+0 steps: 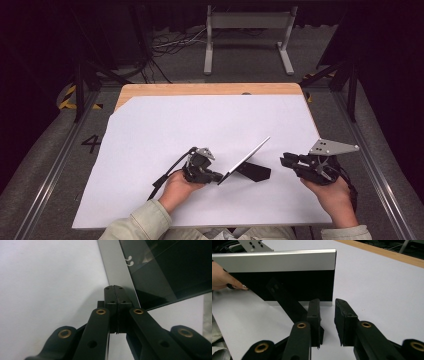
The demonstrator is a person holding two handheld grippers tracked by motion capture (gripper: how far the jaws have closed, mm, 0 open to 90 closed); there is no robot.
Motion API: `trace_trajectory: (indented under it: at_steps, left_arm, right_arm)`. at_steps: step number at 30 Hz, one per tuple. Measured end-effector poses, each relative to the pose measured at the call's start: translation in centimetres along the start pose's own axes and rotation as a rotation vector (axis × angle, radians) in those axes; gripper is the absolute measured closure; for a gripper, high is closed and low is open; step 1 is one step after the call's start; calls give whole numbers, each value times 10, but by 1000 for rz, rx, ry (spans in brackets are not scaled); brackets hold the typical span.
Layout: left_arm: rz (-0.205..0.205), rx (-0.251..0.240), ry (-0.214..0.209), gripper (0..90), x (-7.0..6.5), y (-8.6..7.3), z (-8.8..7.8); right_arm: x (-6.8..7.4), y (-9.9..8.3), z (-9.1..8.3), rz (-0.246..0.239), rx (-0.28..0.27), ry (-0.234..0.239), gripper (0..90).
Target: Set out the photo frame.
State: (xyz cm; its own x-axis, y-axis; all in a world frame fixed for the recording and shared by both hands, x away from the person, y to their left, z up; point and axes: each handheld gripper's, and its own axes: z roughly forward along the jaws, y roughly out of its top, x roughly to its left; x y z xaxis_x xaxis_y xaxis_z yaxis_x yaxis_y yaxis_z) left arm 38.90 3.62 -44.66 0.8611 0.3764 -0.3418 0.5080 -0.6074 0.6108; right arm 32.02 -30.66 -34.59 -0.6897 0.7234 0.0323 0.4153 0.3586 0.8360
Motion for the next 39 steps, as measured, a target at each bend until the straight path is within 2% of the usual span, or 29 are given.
trace_trajectory:
  at_steps: [8, 10, 19, 30, 36, 39]
  left_arm:
    - [37, 27, -35, 900, -14, 2, 8]
    - [34, 29, -55, 900, -17, 2, 10]
    - [61, 51, -79, 900, -27, 2, 15]
    - [69, 75, -120, 900, -37, 2, 20]
    - [89, 89, -144, 900, -45, 4, 26]
    - [112, 99, -154, 900, -49, 7, 30]
  right_arm:
    - [0, 1, -2, 2, -6, -6, 746]
    - [0, 1, -3, 3, -10, -9, 747]
    - [0, 2, -7, 12, -22, -19, 749]
    - [0, 2, -8, 15, -24, -17, 750]
    - [0, 3, -10, 18, -29, -22, 749]
    - [0, 2, -11, 28, -31, -25, 744]
